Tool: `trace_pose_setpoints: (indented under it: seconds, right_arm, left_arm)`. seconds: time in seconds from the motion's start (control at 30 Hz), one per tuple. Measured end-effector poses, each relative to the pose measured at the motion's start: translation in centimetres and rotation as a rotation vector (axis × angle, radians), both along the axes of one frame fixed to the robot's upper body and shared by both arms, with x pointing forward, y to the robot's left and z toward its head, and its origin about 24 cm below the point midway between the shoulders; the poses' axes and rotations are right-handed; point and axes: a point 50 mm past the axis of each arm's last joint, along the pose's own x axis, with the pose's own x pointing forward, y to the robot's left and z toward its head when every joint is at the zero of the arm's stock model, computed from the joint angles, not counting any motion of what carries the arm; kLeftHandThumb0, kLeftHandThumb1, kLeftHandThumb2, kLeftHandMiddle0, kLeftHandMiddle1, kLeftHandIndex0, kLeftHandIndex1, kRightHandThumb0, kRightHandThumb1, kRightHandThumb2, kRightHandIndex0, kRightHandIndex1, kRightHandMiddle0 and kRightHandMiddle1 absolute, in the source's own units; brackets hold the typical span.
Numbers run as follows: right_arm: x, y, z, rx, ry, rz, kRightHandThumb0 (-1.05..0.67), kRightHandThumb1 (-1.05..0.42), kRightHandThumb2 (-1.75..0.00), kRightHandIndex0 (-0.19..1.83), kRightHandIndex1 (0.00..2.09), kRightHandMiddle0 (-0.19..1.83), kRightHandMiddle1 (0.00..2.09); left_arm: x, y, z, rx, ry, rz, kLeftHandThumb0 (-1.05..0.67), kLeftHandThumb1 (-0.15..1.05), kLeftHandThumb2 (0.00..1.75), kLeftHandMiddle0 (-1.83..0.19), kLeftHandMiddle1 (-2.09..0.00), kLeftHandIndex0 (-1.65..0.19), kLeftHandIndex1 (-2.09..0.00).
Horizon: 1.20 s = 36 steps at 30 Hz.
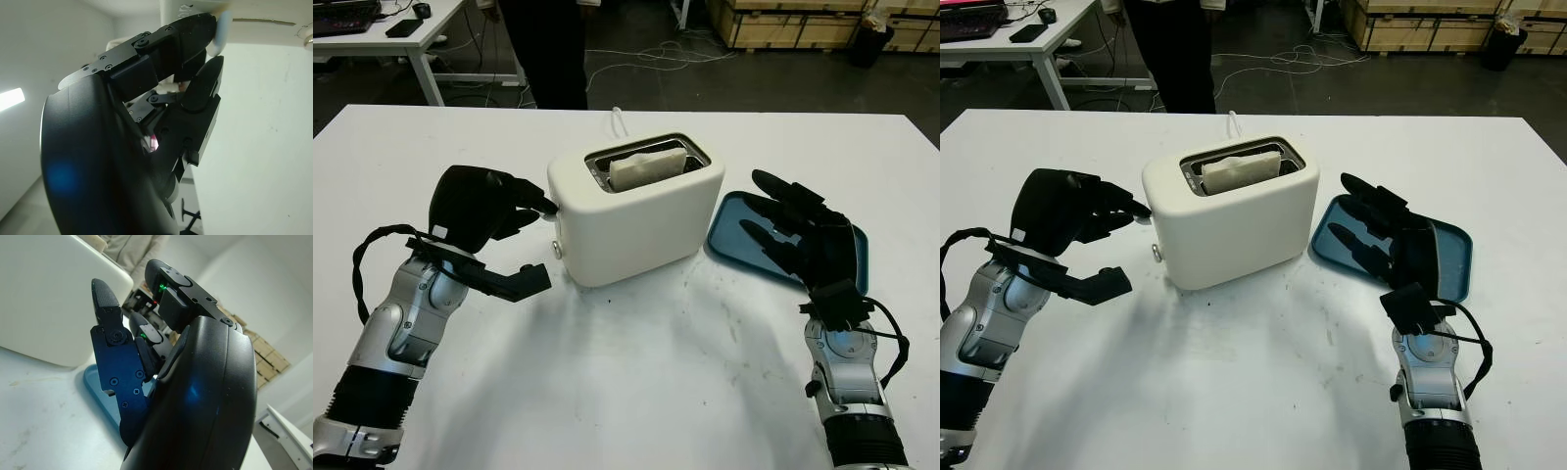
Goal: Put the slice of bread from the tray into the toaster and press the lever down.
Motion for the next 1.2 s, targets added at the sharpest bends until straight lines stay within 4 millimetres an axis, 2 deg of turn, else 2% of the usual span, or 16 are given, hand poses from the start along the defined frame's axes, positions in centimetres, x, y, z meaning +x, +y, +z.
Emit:
trace_pose_setpoints:
  seconds: [0.23, 0.6, 0.9, 1.0, 1.13, 1.2]
  right_arm:
    - [-0.1, 0.1, 0.0, -0.001, -0.008, 0.019, -0.33, -0.91, 0.00, 0.82, 0.00, 0.74, 0.00]
    - [-0.1, 0.1, 0.0, -0.004, -0.005, 0.035, -0.33, -0.91, 0.00, 0.82, 0.00, 0.73, 0.00]
    - [-0.7, -0.4, -0.1, -0.006, -0.013, 0.029, -0.32, -0.91, 0.00, 0.82, 0.00, 0.73, 0.00]
    - [-1.0, -0.6, -0.4, -0.011, -0.002, 0.029, -0.30, -0.91, 0.00, 0.81, 0.00, 0.72, 0.00]
    - [-1.2, -0.8, -0.3, -0.018, 0.000, 0.039, -0.30, -0.92, 0.00, 0.80, 0.00, 0.71, 0.00]
    - [-1.2, -0.8, -0.3, -0.022, 0.001, 0.043, -0.31, -0.92, 0.00, 0.79, 0.00, 0.71, 0.00]
  left_arm:
    - [0.4, 0.0, -0.5, -0.005, 0.013, 0.006, -0.02, 0.76, 0.01, -1.13, -1.01, -1.38, -0.02]
    - [0.7, -0.3, -1.0, -0.021, 0.021, 0.013, -0.04, 0.77, 0.01, -1.10, -1.13, -1.38, -0.02]
    - [0.8, -1.2, -1.6, -0.041, 0.048, 0.026, -0.08, 0.80, 0.01, -1.06, -1.13, -1.38, -0.01]
    - [0.4, -1.9, -2.9, -0.084, 0.080, 0.051, -0.06, 0.80, 0.01, -1.03, -1.12, -1.37, -0.01]
    - [-0.4, -2.8, -6.0, -0.181, 0.172, 0.121, 0.01, 0.85, 0.02, -0.84, -1.40, -1.23, 0.00]
    - [-0.7, -3.2, -6.9, -0.209, 0.196, 0.145, -0.02, 0.88, 0.01, -0.80, -1.30, -1.22, -0.01]
